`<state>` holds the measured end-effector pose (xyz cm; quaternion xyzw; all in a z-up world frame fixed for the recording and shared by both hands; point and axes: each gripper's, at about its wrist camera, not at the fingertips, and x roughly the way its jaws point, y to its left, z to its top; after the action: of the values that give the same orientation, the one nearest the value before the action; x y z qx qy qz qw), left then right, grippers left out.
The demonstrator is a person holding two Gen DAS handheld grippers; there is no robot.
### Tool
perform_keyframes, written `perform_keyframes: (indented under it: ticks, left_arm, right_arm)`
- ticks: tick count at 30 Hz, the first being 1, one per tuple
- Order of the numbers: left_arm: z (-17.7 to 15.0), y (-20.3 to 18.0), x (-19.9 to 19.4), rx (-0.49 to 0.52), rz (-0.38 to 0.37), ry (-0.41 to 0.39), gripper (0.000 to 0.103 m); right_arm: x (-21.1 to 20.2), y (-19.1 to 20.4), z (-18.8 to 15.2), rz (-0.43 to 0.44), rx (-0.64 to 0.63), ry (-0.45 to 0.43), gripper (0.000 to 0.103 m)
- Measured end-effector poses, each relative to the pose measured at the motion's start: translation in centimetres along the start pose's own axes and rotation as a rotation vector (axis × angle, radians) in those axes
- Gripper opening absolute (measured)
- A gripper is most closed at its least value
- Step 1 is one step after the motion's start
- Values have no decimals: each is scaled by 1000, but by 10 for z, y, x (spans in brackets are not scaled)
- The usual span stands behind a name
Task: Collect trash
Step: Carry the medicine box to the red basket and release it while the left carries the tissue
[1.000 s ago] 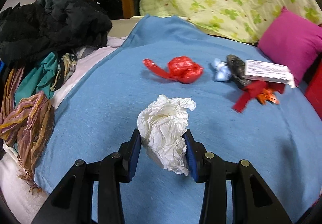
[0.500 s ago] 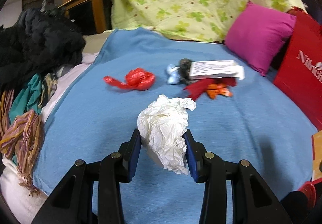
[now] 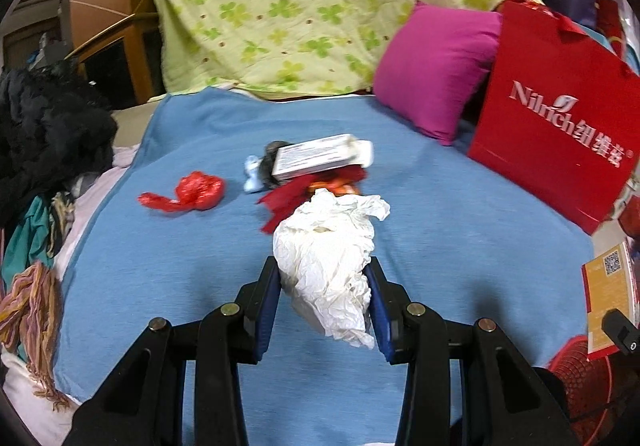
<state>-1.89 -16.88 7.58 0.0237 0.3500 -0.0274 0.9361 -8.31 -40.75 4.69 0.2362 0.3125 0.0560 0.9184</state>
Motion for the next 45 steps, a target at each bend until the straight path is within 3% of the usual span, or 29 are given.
perform_keyframes:
  ticks: [18, 27, 45]
  left_arm:
    - [-11, -111, -35, 174, -224, 11, 43]
    - [-27, -180, -53, 282, -338, 41, 43]
    - [-48, -224, -56, 361, -394, 98, 43]
  right_arm:
    - [-83, -98, -23, -230, 146, -81, 49]
    - [-114, -125, -34, -307, 177, -110, 49]
    - [-133, -160, -55, -424, 206, -96, 49]
